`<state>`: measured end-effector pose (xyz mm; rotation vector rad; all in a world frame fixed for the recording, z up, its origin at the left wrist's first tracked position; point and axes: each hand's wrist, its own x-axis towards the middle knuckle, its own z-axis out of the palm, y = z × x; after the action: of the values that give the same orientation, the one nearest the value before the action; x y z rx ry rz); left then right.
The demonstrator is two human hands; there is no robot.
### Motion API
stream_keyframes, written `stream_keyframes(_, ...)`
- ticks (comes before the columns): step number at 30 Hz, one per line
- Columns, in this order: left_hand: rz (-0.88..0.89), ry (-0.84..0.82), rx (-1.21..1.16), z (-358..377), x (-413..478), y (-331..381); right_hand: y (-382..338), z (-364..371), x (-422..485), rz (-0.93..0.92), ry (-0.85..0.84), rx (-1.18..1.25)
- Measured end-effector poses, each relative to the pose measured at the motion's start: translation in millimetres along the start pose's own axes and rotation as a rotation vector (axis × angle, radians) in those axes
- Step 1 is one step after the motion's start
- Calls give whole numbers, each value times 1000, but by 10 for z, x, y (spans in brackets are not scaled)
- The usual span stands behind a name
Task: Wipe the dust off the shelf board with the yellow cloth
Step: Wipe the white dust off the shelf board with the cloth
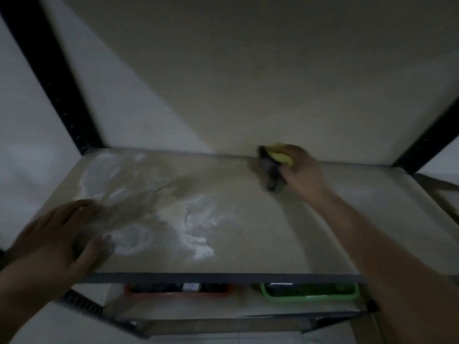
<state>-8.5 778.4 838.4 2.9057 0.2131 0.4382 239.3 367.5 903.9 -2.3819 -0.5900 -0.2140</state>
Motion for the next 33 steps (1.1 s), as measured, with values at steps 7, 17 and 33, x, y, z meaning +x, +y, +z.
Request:
stream_keyframes(7, -12, -19, 33, -21, 16, 89, 176, 110, -744, 259, 108, -301)
stream_keyframes(17, 1, 11, 23, -25, -26, 85, -873, 579, -675, 111, -39, -15)
stream_keyframes(33, -17, 13, -49, -54, -23, 102, -1567, 858, -1264, 139, -372, -121)
